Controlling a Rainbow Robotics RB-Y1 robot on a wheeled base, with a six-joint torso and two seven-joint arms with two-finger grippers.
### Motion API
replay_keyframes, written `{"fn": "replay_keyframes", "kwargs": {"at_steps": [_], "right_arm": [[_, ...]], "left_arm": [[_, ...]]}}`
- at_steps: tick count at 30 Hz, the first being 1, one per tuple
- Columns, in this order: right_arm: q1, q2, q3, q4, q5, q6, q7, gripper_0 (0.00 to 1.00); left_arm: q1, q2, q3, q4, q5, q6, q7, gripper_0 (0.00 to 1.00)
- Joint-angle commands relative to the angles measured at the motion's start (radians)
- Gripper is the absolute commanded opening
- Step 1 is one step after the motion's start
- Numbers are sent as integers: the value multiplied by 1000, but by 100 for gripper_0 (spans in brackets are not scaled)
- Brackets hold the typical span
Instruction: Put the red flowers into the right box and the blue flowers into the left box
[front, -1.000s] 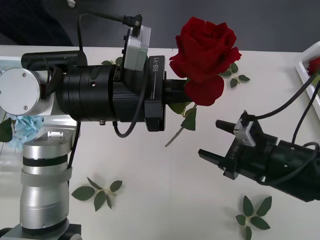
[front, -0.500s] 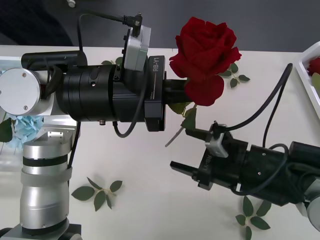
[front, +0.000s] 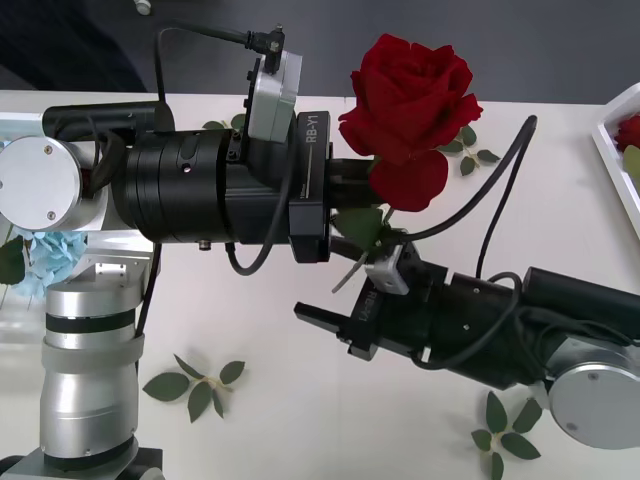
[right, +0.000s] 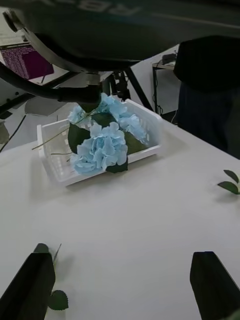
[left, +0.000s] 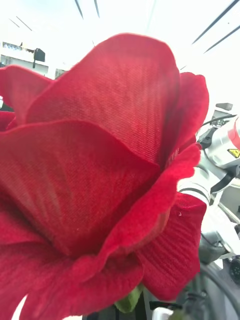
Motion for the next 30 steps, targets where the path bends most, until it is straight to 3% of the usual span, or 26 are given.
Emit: {"fn": "replay_keyframes", "kwargs": {"at_steps": [1,2,3,17,18,19,20,30], "right_arm": [[-16,6,-2,-3,2,-2,48,47],[-16,6,-2,-1,2,-2,46,15],[-16,6,-2,0,0,-2,46,0],[-16,3,0,3,-15,-2,41,0],[-16,3,0,3,-15,-3,41,0],[-14,3,0,3,-15,-2,41,0],[-16,3,-2,3,-17,-2,40,0],[-14,3,0,7,-20,-23,41,0]], "left_arm": [[-21,-4,15,-25,11,-7,52,0],[-21,-4,15,-25,11,-7,52,0],[-21,-4,15,-25,11,-7,52,0],[-21,-4,15,-25,11,-7,52,0],[-21,-4,15,-25,11,-7,52,17],[-21,-4,15,-25,11,-7,52,51],[-21,-4,15,-25,11,-7,52,100],[-21,-4,15,-25,11,-7,52,100]]}}
